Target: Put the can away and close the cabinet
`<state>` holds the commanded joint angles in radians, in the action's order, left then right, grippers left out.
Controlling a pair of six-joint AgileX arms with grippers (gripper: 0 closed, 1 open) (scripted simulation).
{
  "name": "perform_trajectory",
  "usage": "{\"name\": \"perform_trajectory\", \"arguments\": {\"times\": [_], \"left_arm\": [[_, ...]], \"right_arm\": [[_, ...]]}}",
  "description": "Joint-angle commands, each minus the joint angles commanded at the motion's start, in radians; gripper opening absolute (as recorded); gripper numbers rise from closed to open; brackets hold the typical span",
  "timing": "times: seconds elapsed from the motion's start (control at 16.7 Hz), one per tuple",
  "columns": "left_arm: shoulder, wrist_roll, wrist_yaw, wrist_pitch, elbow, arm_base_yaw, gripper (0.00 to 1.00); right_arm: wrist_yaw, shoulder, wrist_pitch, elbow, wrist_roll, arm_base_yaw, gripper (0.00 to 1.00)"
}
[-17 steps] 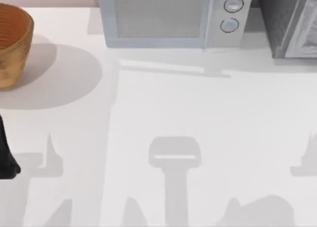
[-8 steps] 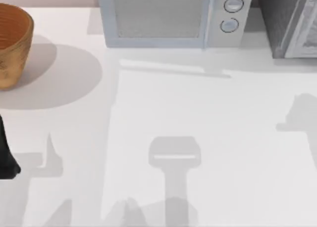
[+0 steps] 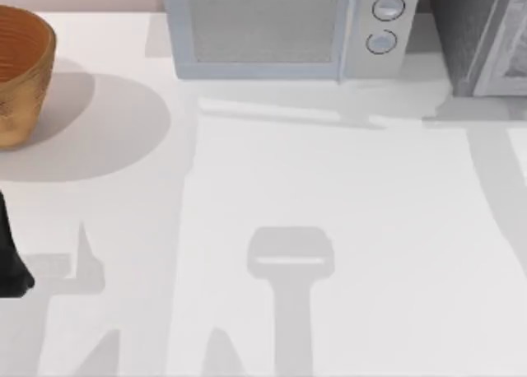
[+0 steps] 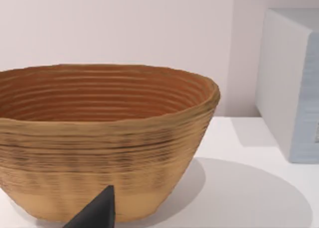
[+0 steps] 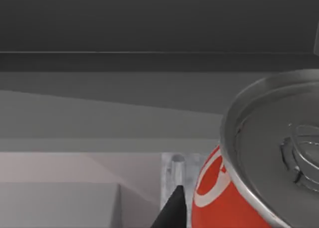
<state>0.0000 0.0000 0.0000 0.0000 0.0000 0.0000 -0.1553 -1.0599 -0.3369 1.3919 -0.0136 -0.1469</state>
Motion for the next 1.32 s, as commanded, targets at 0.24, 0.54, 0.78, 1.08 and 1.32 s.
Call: {"name": "perform_trajectory", "arguments": {"times": [0.24,0.54,0.78,1.08,1.32], "left_arm": [[0.000,0.000,0.000,0.000,0.000,0.000,1.00],[0.000,0.000,0.000,0.000,0.000,0.000,1.00],[0.000,0.000,0.000,0.000,0.000,0.000,1.00],[0.000,0.000,0.000,0.000,0.000,0.000,1.00],[0.000,0.000,0.000,0.000,0.000,0.000,1.00]], "right_arm": [[-0.027,-0.186,-0.058,0.243,-0.003,-0.026,0.00],[-0.039,-0.270,-0.083,0.355,-0.004,-0.038,0.00],[-0.038,-0.266,-0.082,0.350,-0.006,-0.034,0.00],[-0.030,-0.367,-0.116,0.463,-0.005,-0.025,0.00],[-0.016,-0.572,-0.187,0.739,-0.004,-0.004,0.00]]}}
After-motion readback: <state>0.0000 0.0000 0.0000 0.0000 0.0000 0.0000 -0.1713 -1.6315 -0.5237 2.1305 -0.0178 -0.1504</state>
